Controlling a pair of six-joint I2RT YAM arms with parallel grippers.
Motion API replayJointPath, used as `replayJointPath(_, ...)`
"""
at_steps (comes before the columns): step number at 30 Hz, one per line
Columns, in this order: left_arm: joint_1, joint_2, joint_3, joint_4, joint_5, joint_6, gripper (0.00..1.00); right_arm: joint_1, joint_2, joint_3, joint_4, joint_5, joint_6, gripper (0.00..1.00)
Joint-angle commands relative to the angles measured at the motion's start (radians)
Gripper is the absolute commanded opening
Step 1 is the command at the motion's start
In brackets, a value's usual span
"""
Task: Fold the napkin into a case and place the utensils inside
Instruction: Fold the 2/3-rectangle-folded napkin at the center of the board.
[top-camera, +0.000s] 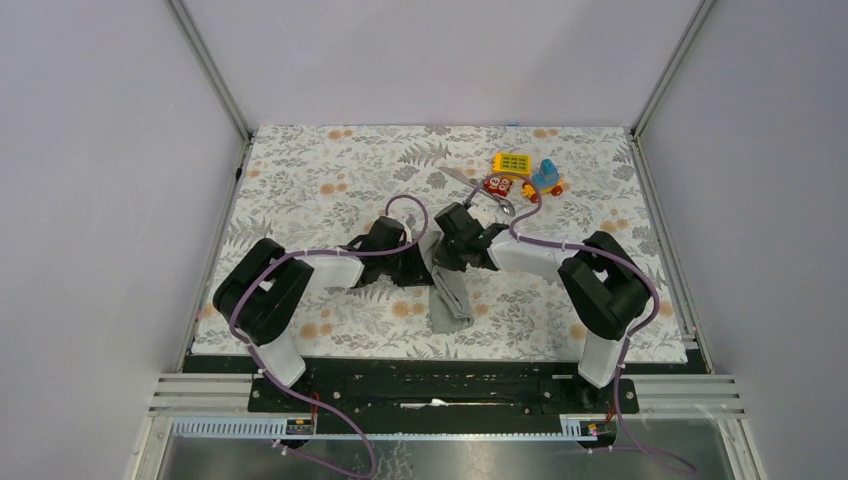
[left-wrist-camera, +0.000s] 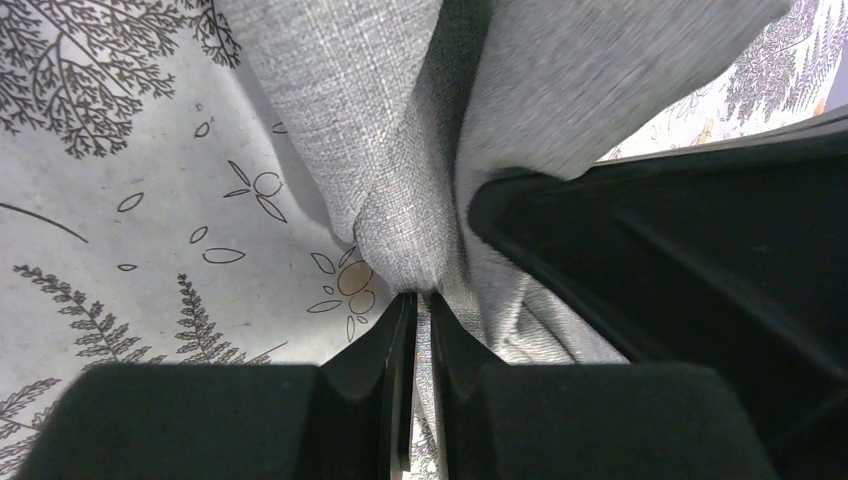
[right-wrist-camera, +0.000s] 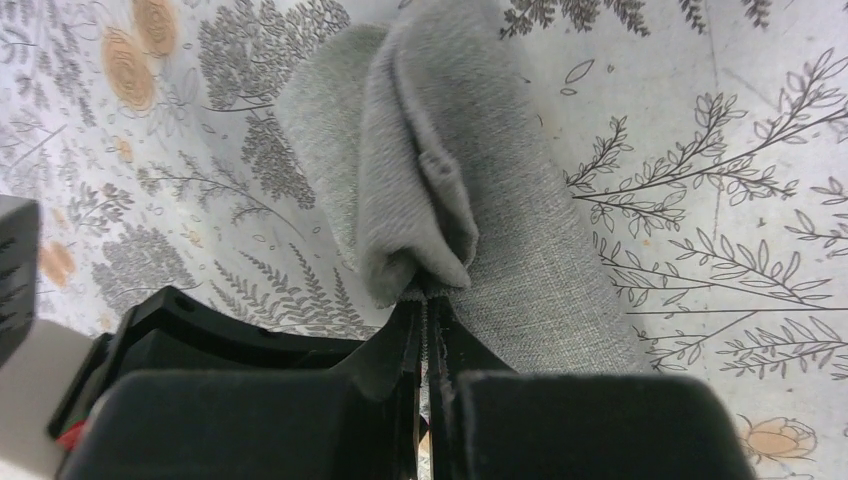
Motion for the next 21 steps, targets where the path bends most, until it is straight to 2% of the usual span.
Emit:
replayJointPath(1,-0.002,-0.002,-0.030,-0.002,-0.053,0.024,0.15,0.035,0.037,0.041,0.021,0.084,0.058,0.00)
replayJointPath(5,-0.001,-0.043,-0.040,-0.035,-0.050,0.033,0.15,0.048,0.046,0.019,0.059,0.123,0.060,0.00)
replayJointPath(8,0.002,-0.097,-0.057,-0.061,-0.040,0.036,0.20,0.052,0.043,-0.008,0.079,0.157,0.054,0.00)
replayJointPath(10,0.009,-0.144,-0.078,-0.081,-0.035,0.039,0.25,0.053,0.041,-0.020,0.088,0.171,0.050,0.00)
replayJointPath(13,0.032,-0.230,-0.125,-0.062,0.004,0.025,0.44,0.055,0.043,-0.022,0.090,0.172,0.045,0.00)
replayJointPath(15,0.045,-0.256,-0.138,-0.039,0.056,0.008,0.52,0.058,0.037,-0.025,0.091,0.171,0.045,0.00)
replayJointPath(21,0.044,-0.216,-0.082,-0.020,0.101,0.004,0.57,0.068,0.016,-0.026,0.106,0.161,0.049,0.00)
